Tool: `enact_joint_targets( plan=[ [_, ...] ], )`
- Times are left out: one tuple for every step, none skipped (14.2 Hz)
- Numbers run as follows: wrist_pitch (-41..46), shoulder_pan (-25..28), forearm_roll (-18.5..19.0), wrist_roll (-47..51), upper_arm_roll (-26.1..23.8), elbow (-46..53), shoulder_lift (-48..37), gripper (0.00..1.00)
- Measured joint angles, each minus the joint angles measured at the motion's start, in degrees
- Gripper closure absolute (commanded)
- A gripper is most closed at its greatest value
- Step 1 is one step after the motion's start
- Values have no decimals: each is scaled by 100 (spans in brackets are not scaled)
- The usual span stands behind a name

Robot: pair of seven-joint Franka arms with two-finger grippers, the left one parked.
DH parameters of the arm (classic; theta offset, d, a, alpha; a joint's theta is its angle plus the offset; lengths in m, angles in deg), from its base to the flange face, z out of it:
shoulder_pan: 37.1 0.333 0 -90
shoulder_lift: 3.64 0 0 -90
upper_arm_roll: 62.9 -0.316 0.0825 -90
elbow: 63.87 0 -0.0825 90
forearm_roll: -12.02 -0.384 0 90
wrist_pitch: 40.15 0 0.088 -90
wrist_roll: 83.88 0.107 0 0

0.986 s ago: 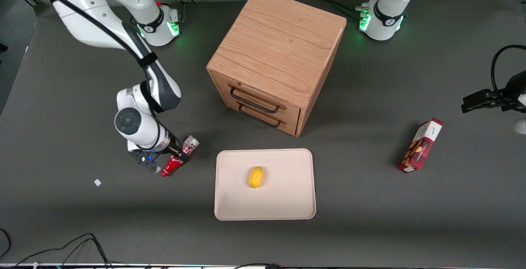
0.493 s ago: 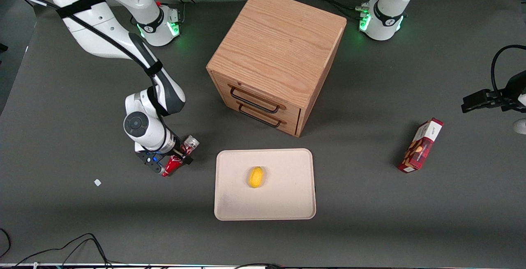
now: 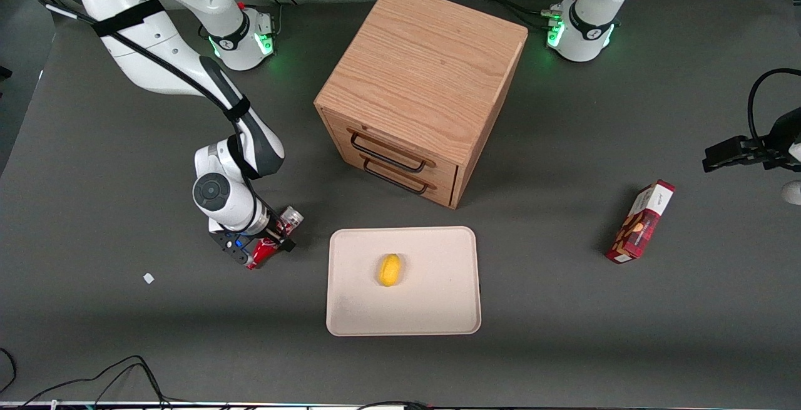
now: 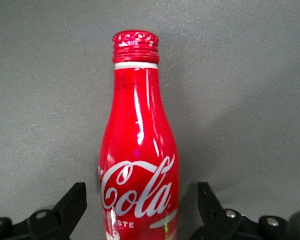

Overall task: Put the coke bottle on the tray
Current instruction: 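Close the right gripper around the bottle's body, then lift the bottle upright off the table with the right gripper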

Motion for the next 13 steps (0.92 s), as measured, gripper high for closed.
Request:
enact_joint_targets(
  plan=[
    [0,-1,2,1,1,0,0,3],
    [0,-1,4,1,1,0,0,36],
    [0,-1,5,4,1,0,0,99],
    [-2,-1,6,6,1,1,0,100],
    [-2,-1,6,11,1,1,0,100],
    [-3,-3,7,16,2,1,0,100],
    [-4,-4,7,19,2,1,0,100],
    [-5,-5,8,27,3,2,-1,100],
    [-5,-6,8,29,3,3,-1,100],
    [-5,-6,8,31,3,3,0,100],
    [-6,-9,8,33,3,6,0,100],
    [-6,-13,8,33,3,8,-1,100],
    [-6,-20,10,34,4,12,-3,100]
  ],
)
